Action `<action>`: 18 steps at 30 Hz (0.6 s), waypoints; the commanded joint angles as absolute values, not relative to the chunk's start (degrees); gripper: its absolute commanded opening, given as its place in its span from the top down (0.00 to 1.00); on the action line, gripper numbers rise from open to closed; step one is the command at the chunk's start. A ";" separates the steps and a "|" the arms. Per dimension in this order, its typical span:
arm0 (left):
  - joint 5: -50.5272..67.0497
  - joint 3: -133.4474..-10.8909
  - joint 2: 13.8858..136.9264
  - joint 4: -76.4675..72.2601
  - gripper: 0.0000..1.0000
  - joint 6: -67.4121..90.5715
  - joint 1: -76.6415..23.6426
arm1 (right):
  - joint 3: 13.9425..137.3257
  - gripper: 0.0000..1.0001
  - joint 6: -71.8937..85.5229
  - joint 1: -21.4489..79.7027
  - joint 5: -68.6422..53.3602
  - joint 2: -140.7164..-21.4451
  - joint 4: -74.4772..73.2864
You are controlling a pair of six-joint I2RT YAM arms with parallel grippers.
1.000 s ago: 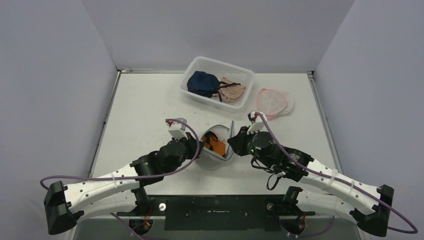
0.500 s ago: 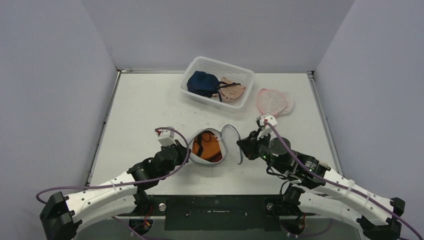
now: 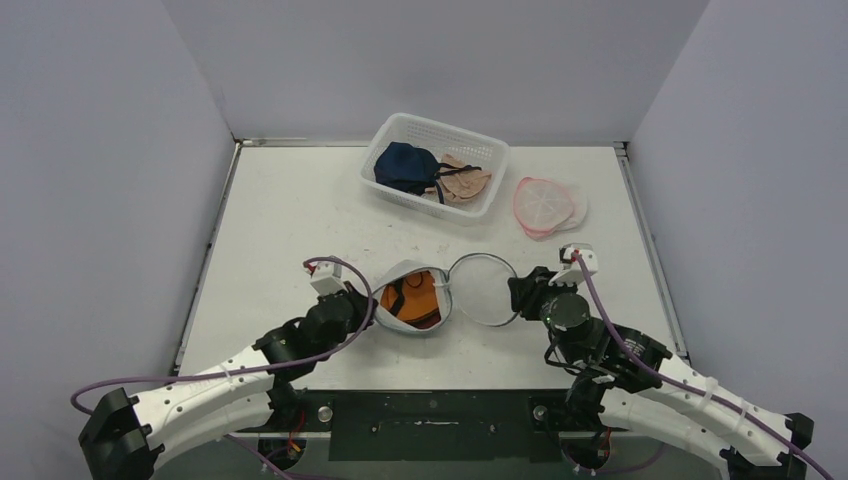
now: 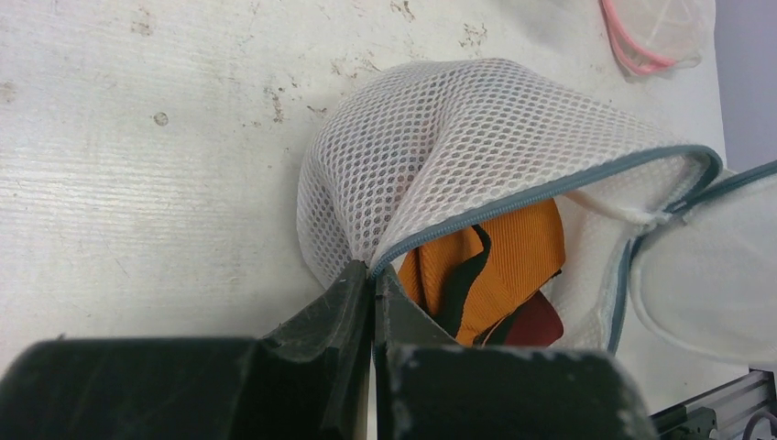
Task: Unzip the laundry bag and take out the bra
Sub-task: Open the laundry bag at the center of the board.
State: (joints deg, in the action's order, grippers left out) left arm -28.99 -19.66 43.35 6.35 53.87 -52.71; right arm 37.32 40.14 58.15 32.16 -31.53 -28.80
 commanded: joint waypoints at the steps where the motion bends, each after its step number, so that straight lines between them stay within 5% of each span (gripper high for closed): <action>1: -26.47 -22.87 44.54 5.11 1.00 54.35 -52.19 | 39.55 0.61 44.76 57.83 42.18 -33.43 -33.86; 6: -23.08 -25.48 46.56 7.36 1.00 55.44 -51.85 | 43.36 0.34 43.96 57.92 44.08 -34.59 -37.09; 13: -19.94 -28.39 47.16 9.16 1.00 55.55 -51.46 | 41.18 0.31 32.99 58.22 19.07 -39.26 -19.12; 18: -19.60 -29.26 46.61 13.15 1.00 54.93 -50.38 | 40.74 0.32 31.07 60.92 15.78 -53.97 -11.00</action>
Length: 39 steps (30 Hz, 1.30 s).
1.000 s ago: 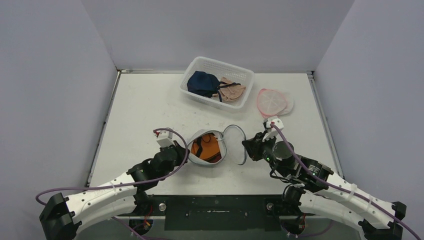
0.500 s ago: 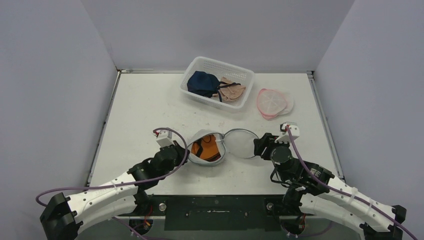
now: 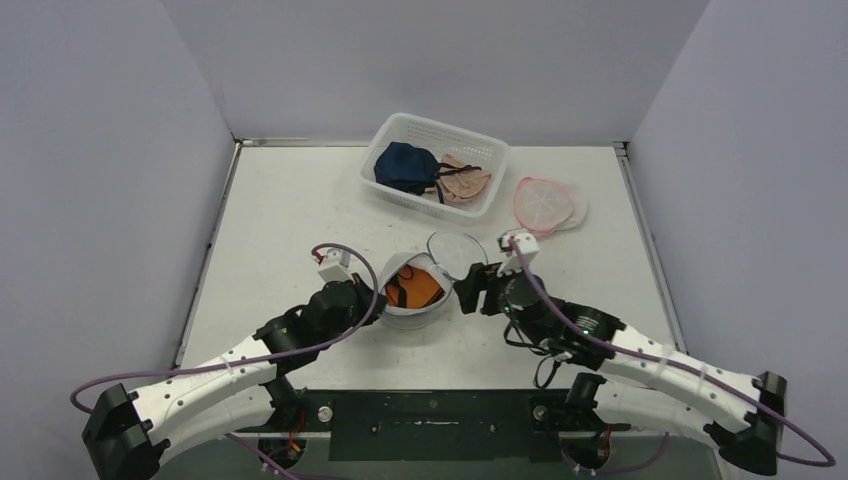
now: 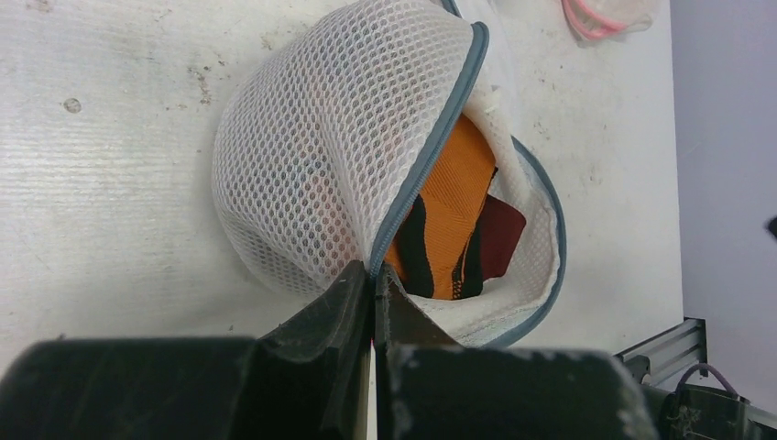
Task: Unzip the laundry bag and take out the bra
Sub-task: Open the laundry bag at the center of the board, then pick up the bra from the laundry bag.
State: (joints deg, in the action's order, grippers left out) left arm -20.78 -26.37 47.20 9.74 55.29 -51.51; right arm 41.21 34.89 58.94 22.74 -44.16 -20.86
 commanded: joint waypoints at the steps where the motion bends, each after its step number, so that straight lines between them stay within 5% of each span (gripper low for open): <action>1: -19.65 -29.41 46.52 13.86 1.00 54.67 -49.96 | 40.81 0.32 30.66 61.26 15.46 -56.25 -9.21; 16: -15.43 -28.89 47.18 15.47 1.00 51.16 -45.62 | 43.00 0.36 17.55 72.15 33.28 -72.23 4.95; 28: -15.48 -25.22 45.30 14.99 1.00 51.81 -45.44 | 41.40 0.44 19.59 75.76 26.33 -78.82 1.21; 39: -14.36 -22.47 45.26 13.21 1.00 50.67 -45.35 | 42.23 0.36 24.12 77.61 29.29 -75.98 2.49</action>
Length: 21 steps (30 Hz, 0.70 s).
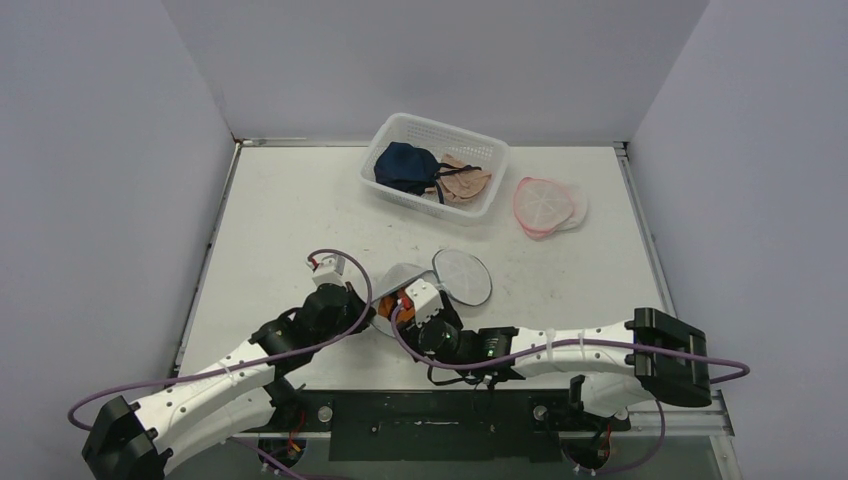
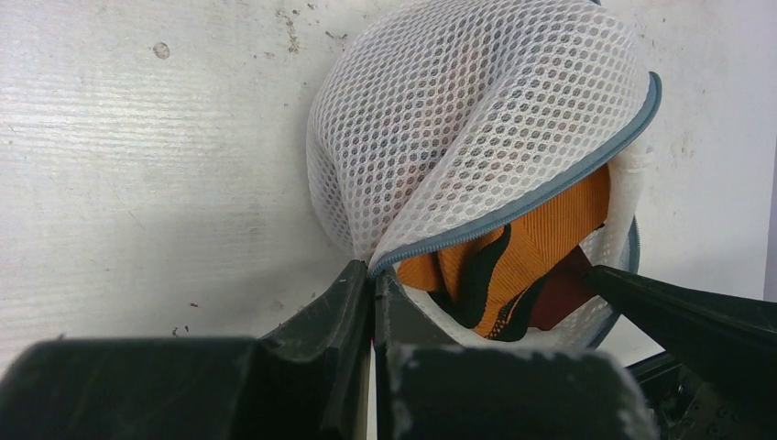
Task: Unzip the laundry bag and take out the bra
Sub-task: Pick up the bra from the laundry bag.
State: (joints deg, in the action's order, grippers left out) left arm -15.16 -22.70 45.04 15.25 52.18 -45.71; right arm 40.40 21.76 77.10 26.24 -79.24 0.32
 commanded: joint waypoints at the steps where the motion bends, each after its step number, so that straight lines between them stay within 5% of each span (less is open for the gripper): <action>1: -14.25 -22.56 45.46 13.07 1.00 50.44 -45.34 | 42.80 0.36 24.43 77.66 30.00 -75.65 3.28; 11: -14.25 -21.05 46.36 12.04 1.00 50.14 -45.34 | 54.29 0.41 21.95 75.89 28.54 -89.18 1.22; 21: -14.82 -18.75 43.45 12.52 1.00 51.51 -45.21 | 55.53 0.35 23.57 75.16 30.32 -95.11 1.68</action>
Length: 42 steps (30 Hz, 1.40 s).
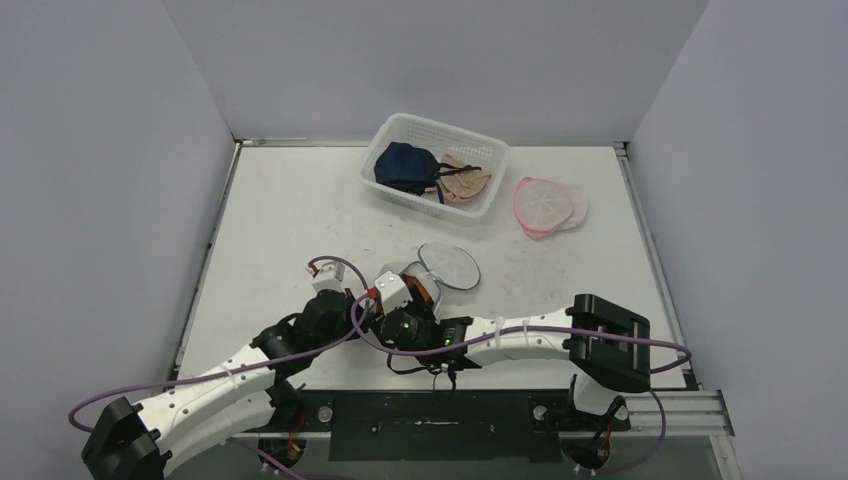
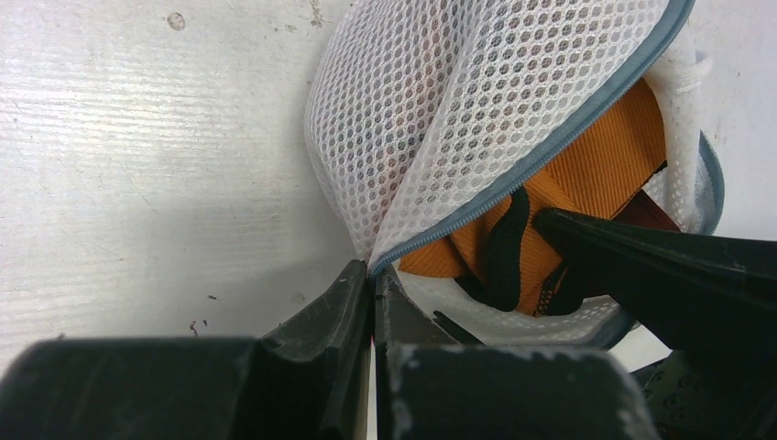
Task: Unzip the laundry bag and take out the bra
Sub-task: Pick up the bra from the laundry bag.
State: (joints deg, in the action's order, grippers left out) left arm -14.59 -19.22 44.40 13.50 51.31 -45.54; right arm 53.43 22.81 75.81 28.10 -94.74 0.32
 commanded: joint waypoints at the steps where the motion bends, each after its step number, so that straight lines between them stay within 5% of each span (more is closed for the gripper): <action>1: -14.66 -18.38 43.38 12.08 1.00 51.72 -45.18 | 55.20 0.34 23.70 75.03 30.55 -95.36 2.35; 15: -13.65 -14.20 43.71 6.69 1.00 55.24 -45.08 | 51.02 0.30 23.15 73.94 34.47 -93.46 12.50; 30: -12.29 -14.50 46.77 -3.28 1.00 53.87 -41.94 | 40.39 0.35 32.72 76.88 31.34 -90.84 8.18; 42: -6.80 -18.77 55.43 -9.88 1.00 51.87 -41.50 | 40.64 0.29 33.72 79.37 41.52 -80.48 3.99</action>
State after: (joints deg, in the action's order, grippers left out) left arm -8.25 -15.81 54.76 -4.99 53.39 -42.11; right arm 39.07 34.30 79.22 35.46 -84.29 6.15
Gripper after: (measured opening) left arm 0.016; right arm 0.695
